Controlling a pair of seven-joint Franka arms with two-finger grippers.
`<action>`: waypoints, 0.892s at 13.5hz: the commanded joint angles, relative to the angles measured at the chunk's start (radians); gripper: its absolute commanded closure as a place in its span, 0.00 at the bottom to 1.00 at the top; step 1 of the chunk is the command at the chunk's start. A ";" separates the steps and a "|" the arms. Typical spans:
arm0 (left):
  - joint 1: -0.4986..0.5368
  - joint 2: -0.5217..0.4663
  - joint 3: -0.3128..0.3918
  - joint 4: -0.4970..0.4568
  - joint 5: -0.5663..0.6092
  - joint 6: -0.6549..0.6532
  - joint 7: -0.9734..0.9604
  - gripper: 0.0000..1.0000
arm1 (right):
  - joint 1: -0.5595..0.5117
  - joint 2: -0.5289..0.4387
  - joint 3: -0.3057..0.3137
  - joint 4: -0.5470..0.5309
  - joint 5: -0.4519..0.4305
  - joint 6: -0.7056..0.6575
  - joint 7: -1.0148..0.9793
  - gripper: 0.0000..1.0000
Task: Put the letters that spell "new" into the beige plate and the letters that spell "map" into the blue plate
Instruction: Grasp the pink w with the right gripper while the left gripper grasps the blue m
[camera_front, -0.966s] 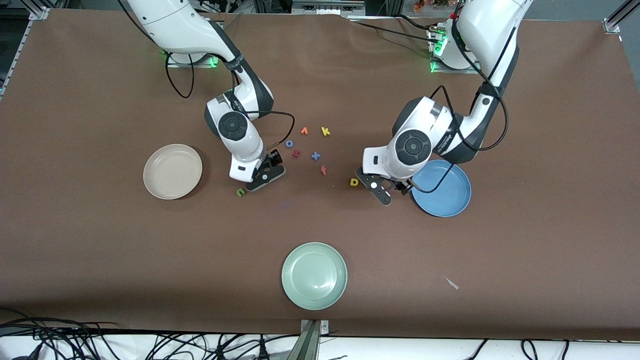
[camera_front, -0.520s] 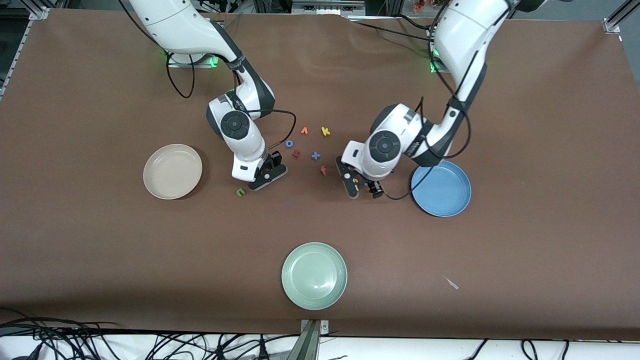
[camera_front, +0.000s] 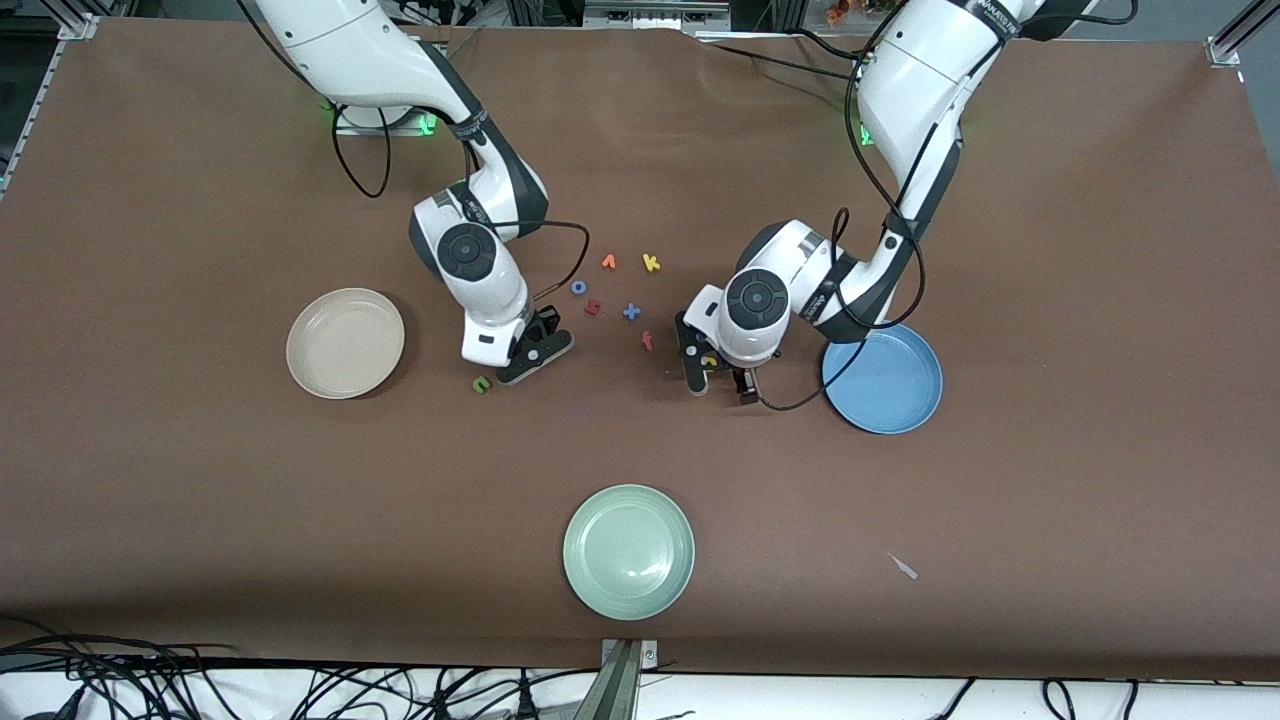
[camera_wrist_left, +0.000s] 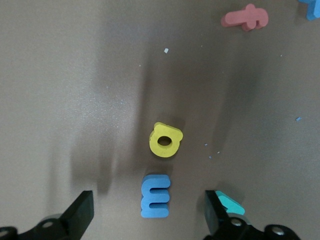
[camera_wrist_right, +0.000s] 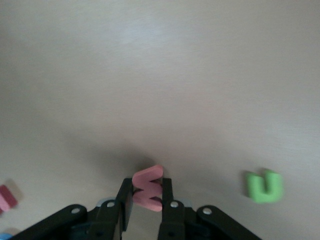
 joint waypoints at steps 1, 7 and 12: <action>-0.007 0.000 0.002 -0.002 0.018 0.003 0.022 0.15 | -0.039 -0.086 -0.044 0.012 0.002 -0.140 -0.033 1.00; 0.001 0.027 0.002 -0.002 0.063 0.023 0.022 0.39 | -0.039 -0.114 -0.208 -0.004 0.003 -0.311 -0.039 1.00; -0.001 0.021 0.002 -0.001 0.063 0.021 0.020 0.84 | -0.042 -0.108 -0.315 -0.015 0.003 -0.394 -0.104 1.00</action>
